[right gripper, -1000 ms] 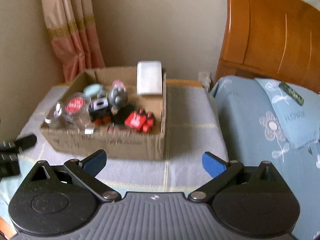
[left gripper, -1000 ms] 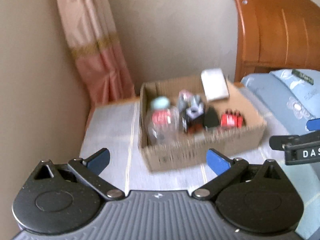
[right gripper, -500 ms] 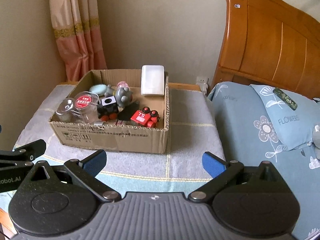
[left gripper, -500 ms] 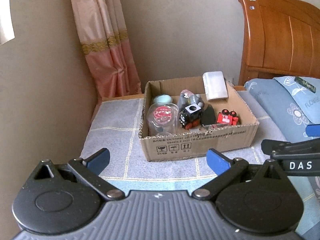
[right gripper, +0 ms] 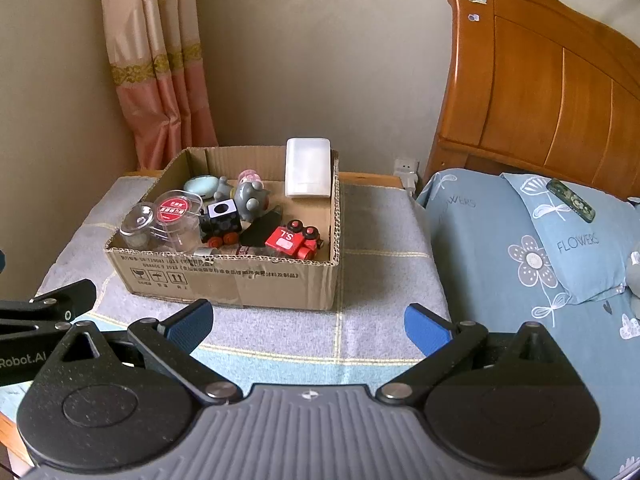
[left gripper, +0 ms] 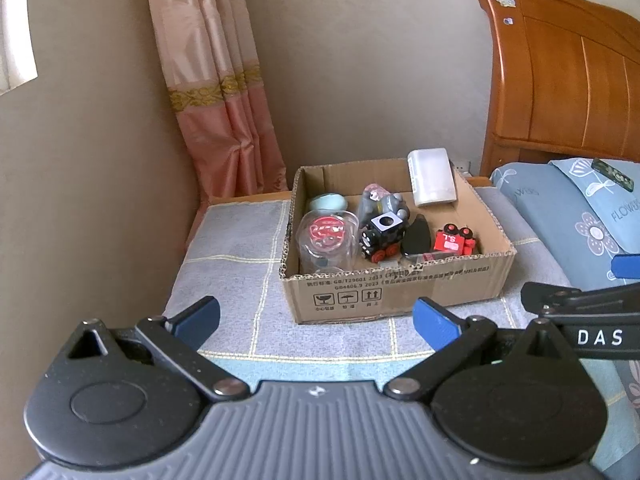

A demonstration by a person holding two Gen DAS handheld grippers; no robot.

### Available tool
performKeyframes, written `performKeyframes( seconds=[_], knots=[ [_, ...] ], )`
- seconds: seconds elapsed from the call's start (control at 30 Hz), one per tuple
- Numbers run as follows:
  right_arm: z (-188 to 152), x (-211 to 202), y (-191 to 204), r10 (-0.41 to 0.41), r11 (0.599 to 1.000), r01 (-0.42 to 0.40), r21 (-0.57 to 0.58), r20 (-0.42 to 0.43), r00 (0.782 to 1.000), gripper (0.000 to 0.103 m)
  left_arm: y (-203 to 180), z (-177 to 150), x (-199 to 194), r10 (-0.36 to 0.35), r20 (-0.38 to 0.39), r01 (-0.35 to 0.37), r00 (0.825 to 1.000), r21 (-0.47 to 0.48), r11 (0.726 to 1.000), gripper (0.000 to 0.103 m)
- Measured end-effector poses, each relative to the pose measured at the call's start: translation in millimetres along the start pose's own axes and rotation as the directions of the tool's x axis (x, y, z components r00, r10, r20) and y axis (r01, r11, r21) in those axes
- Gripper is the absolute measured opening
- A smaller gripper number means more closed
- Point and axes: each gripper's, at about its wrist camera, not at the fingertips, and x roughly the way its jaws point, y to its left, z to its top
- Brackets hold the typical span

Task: Organize rigid objects

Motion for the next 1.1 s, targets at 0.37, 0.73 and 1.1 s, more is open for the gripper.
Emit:
performKeyframes(
  seconds=[0.37,0.73,1.1],
  knots=[
    [-0.4,1.4,-1.6,0.001,1.000,-0.001,0.001,0.000,1.000,0.103,-1.4,0.3,1.2,0.005,-0.004,-0.005,1.000,-0.012,1.000,0.102],
    [0.2,2.9,-4.8,0.001,1.000,-0.001,0.004,0.000,1.000,0.103,-1.7,1.6,1.5,0.006,-0.007,-0.006,1.000,-0.012,1.000,0.102],
    [1.0,3.0,-5.6,-0.002,1.000,0.002,0.003,0.002,1.000,0.103,-2.9,1.8,2.3,0.008,-0.008,-0.008,1.000,-0.010,1.000,0.102]
  ],
)
